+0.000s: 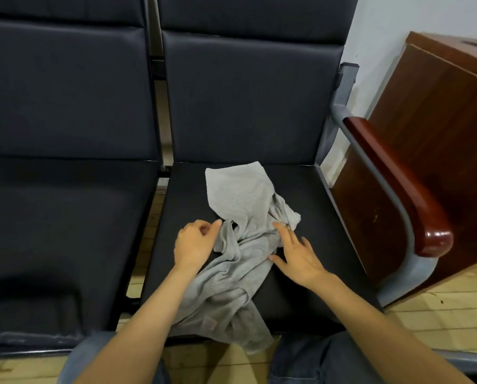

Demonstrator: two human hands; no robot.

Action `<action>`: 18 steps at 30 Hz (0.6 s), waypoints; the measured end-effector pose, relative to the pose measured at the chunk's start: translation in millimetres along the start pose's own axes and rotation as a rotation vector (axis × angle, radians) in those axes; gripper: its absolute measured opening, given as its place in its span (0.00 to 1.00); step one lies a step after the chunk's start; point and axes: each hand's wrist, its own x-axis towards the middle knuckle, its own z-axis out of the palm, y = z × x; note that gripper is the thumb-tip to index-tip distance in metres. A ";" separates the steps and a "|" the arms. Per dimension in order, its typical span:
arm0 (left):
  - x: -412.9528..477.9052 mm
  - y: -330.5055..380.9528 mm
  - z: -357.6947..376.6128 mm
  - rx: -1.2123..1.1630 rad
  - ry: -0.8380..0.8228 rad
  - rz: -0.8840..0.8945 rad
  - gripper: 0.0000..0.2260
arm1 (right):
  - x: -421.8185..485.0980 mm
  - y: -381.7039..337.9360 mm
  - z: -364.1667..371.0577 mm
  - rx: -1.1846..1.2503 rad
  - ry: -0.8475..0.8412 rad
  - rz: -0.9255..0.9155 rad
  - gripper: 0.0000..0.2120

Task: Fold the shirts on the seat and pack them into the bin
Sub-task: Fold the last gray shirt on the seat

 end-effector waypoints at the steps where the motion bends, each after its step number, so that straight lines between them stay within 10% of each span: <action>1: 0.2 3.0 7.7 0.043 -0.048 0.005 0.18 | -4.7 -2.1 2.3 -0.007 0.004 -0.014 0.33; 9: -2.9 9.0 -10.3 0.072 0.133 -0.037 0.09 | -11.7 17.6 -1.7 -0.124 -0.012 0.104 0.21; 14: -15.9 -13.2 -47.5 0.683 -0.680 -0.193 0.12 | -3.5 20.3 -3.3 -0.050 0.140 0.236 0.21; 18: -16.0 -19.2 -45.7 0.612 -0.487 -0.014 0.19 | -1.0 8.8 6.2 -0.012 0.205 0.212 0.21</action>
